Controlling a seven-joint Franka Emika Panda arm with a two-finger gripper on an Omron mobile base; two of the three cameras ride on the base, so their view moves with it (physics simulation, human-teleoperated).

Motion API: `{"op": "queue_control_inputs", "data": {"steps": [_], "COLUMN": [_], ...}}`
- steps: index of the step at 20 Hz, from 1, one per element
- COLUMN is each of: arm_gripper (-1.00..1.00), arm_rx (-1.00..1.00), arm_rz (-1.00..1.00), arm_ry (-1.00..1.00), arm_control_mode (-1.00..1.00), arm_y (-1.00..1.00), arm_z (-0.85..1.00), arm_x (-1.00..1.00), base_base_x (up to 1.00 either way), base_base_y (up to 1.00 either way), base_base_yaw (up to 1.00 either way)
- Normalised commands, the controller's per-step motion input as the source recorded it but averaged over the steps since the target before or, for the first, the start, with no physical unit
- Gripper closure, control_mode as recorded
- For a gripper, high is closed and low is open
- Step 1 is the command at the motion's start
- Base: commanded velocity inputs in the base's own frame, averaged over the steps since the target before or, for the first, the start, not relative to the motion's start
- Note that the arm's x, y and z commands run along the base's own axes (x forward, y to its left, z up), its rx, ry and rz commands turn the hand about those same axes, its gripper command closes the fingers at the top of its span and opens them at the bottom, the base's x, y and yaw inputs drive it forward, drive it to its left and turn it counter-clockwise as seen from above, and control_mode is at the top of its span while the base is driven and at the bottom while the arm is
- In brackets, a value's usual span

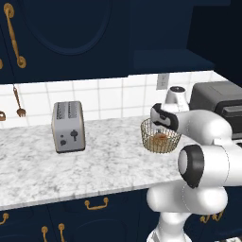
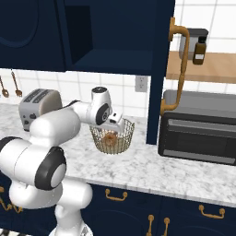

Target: Open the cabinet, pick up the bread from the cabinet and place it in the basket. Then move the basket to the dining counter.

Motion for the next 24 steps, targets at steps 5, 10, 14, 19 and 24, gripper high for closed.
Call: {"op": "queue_control_inputs", "data": {"steps": [5, 10, 14, 19, 24], "arm_gripper": [-1.0, -1.0, -1.0, -1.0, -1.0], "arm_rx": [0.0, 0.0, 0.01, 0.17, 0.17], "arm_rz": [-0.12, -0.47, -0.5, -0.28, -0.05], "arm_ry": [-0.01, 0.0, 0.0, 0.0, 0.0], "arm_control_mode": [-1.0, -1.0, -1.0, -1.0, -1.0], "arm_y": [-0.02, -0.24, -0.37, -0.2, 0.0], "arm_z": [0.21, 0.13, 0.0, -0.17, -0.29], "arm_x": [-0.14, -0.38, 0.22, 0.22, -0.12], "base_base_x": [0.0, 0.0, 0.0, 0.0, 0.0], "base_base_y": [0.0, 0.0, 0.0, 0.0, 0.0], "base_base_yaw": [0.0, 0.0, 0.0, 0.0, 0.0]}}
